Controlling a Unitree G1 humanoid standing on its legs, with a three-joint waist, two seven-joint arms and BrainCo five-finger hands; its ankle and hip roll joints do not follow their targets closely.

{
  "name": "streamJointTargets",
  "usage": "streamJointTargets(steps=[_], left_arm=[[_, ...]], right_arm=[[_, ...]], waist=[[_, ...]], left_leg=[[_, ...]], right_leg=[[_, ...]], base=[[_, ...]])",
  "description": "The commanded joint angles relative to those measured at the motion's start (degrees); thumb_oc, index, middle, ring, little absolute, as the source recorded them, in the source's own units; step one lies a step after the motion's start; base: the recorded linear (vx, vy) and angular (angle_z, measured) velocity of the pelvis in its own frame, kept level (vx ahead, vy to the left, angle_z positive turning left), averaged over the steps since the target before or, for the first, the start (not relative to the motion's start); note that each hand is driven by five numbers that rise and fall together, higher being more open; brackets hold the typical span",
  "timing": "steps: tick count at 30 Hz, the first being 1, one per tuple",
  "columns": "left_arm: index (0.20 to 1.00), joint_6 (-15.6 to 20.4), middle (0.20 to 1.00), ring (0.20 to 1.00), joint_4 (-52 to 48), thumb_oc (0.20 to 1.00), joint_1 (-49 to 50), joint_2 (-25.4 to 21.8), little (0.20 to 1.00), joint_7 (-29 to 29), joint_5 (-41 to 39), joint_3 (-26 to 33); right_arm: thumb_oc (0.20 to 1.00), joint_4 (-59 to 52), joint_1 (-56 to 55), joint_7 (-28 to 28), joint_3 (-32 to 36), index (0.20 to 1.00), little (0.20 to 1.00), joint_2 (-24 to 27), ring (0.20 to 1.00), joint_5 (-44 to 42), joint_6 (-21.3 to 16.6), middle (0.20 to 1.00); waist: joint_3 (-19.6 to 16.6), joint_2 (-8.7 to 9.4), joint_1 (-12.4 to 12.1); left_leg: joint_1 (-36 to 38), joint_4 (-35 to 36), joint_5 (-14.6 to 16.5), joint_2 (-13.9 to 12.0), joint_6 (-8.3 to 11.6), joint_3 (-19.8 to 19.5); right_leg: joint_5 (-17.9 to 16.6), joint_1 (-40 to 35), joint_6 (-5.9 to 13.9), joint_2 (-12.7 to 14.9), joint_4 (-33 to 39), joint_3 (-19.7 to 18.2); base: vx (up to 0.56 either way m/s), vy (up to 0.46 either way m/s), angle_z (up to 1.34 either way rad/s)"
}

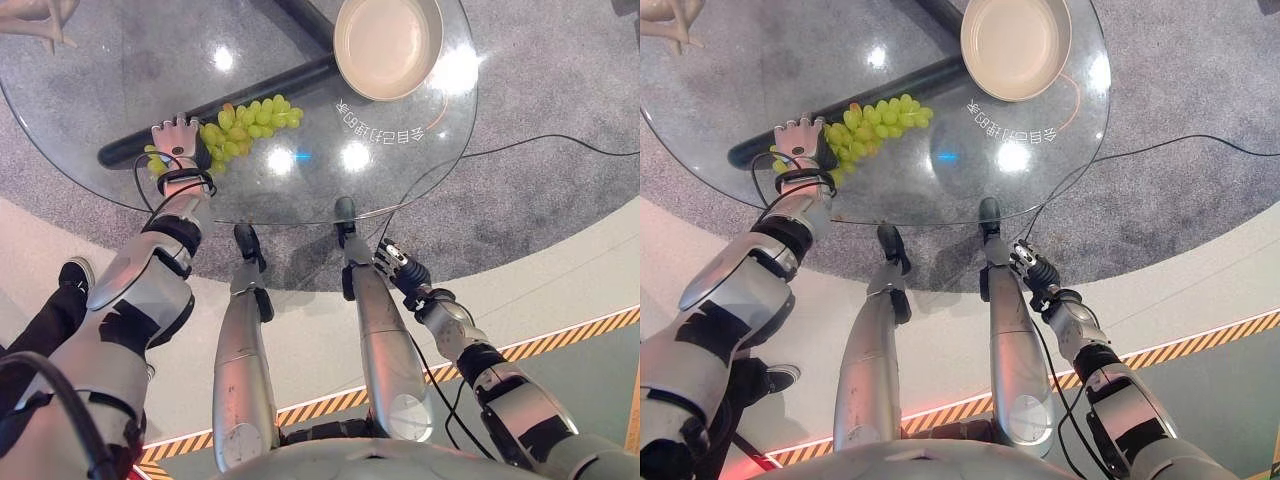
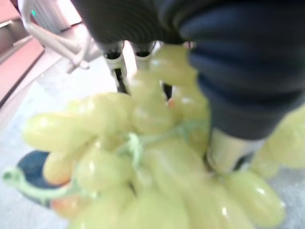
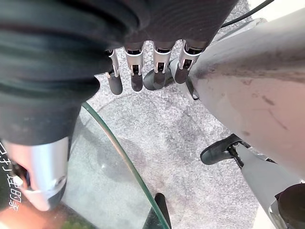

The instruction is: Pick up fruits into the plate

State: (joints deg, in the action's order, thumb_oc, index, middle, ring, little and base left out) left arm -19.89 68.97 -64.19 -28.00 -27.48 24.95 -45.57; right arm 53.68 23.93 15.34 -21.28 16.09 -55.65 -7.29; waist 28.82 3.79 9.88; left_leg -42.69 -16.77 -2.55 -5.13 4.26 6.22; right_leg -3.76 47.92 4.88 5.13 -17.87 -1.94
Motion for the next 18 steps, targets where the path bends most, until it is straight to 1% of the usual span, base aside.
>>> streamJointTargets(steps=[1,13,18], left_arm=[[0.2,-0.05,0.2,0.2,1.55,0.2,2.51,0.22,0.2,1.06,1.35,1.28],[0.2,0.06,0.2,0.2,1.31,0.2,2.41,-0.15,0.2,0.45,1.58,1.34],[0.2,0.8,0.2,0.2,0.9,0.2,2.97,-0.43,0.2,0.25,1.43,1.78]], right_arm=[[1.0,-2.96,-2.15,0.86,-1.95,1.0,1.0,-0.49,1.0,-1.49,-1.14,1.0],[1.0,-2.82,-2.36,1.27,-1.91,1.0,1.0,-0.41,1.0,-1.57,-1.34,1.0],[1.0,-2.47,-2.51,1.47,-1.6,1.0,1.0,-0.4,1.0,-1.37,-1.38,1.0]], waist=[[0.98,-0.31,0.61],[0.98,-0.41,0.48],[0.98,-0.7,0.22]], left_leg=[[0.03,0.73,2.13,5.87,-2.36,-1.01],[0.51,1.12,1.95,5.89,-2.28,-1.08],[1.73,1.41,2.04,5.86,-2.35,-1.15]], right_leg=[[1.42,0.45,-3.08,-8.16,-1.64,1.93],[1.32,-0.02,-3.05,-8.05,-1.3,2.05],[1.67,-1.04,-3.15,-7.95,-1.37,2.17]], base=[[0.0,0.0,0.0],[0.0,0.0,0.0],[0.0,0.0,0.0]])
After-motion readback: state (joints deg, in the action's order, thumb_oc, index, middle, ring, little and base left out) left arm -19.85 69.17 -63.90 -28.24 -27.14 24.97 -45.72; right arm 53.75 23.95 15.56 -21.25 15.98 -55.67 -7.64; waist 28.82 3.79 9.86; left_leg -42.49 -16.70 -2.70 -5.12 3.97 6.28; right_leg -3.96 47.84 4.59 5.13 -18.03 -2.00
